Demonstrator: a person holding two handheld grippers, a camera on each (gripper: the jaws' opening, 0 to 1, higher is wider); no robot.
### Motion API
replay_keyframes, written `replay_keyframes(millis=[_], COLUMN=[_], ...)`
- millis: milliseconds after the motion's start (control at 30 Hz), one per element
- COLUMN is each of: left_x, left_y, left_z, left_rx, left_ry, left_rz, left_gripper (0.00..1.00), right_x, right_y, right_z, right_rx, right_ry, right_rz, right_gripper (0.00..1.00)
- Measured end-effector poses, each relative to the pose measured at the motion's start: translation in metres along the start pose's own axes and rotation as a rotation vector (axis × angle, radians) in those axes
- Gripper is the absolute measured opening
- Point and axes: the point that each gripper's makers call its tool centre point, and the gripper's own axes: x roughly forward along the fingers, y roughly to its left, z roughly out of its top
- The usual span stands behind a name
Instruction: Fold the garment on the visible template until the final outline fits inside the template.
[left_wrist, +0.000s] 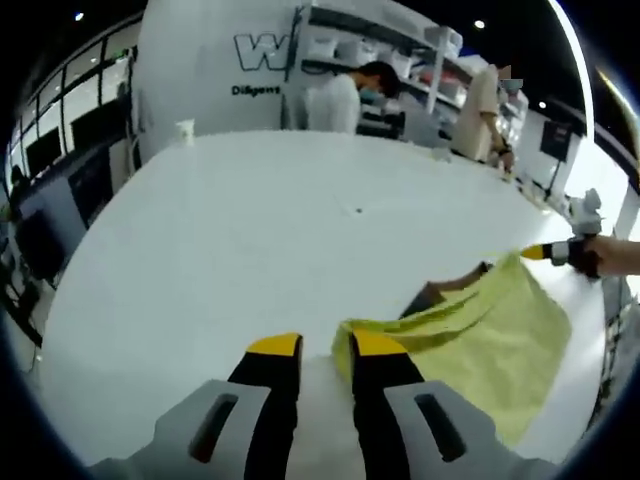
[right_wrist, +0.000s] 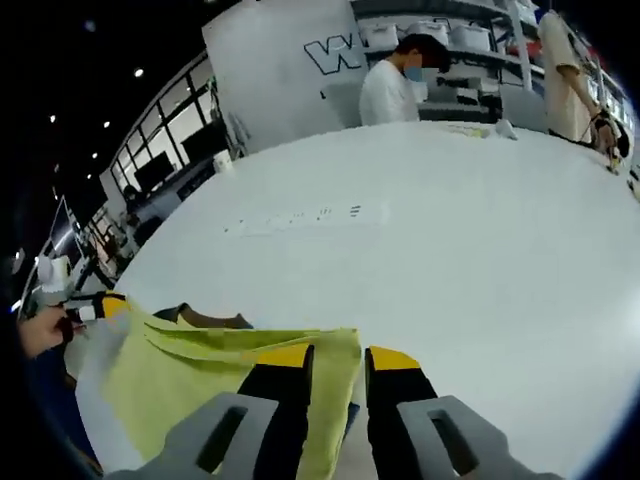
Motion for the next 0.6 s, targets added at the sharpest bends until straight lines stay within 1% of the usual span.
replay_keyframes(millis=[33, 67, 167, 233, 400, 433, 467, 500, 533, 600], left_x=[0.0, 0.001, -0.001, -0.005, -0.005, -0.008, -0.011, -0.013, -0.02, -0.02], left_y=[0.002, 0.002, -0.001, -0.006, -0.006, -0.006, -0.008, -0.009, -0.014, -0.013], left_z=[-0.001, -0.005, -0.008, -0.009, -0.013, -0.017, -0.018, -0.019, -0.024, -0.024], left_rx=[0.005, -0.002, -0.005, -0.009, -0.009, -0.009, -0.011, -0.012, -0.01, -0.006], left_ry=[0.004, 0.021, 0.026, 0.028, 0.045, 0.048, 0.05, 0.05, 0.047, 0.048], left_rz=[0.01, 0.01, 0.005, -0.005, -0.019, -0.022, -0.024, -0.025, -0.035, -0.044], left_gripper=[0.15, 0.15, 0.15, 0.16, 0.16, 0.16, 0.16, 0.16, 0.16, 0.16], right_x=[-0.001, -0.002, -0.004, -0.007, -0.016, -0.016, -0.023, -0.025, -0.025, -0.027], right_y=[0.002, 0.001, -0.001, 0.0, 0.004, 0.004, 0.006, 0.007, 0.007, 0.006], right_z=[-0.001, -0.002, -0.003, -0.005, -0.011, -0.012, -0.018, -0.02, -0.02, -0.025], right_rx=[-0.006, -0.008, 0.006, 0.001, -0.01, -0.016, -0.031, -0.037, -0.066, -0.091], right_ry=[0.003, 0.005, 0.008, 0.009, 0.016, 0.02, 0.026, 0.029, 0.037, 0.048], right_rz=[-0.003, -0.005, -0.001, -0.001, 0.007, 0.012, 0.02, 0.023, 0.037, 0.046], right_gripper=[0.15, 0.15, 0.15, 0.14, 0.14, 0.14, 0.14, 0.14, 0.14, 0.14])
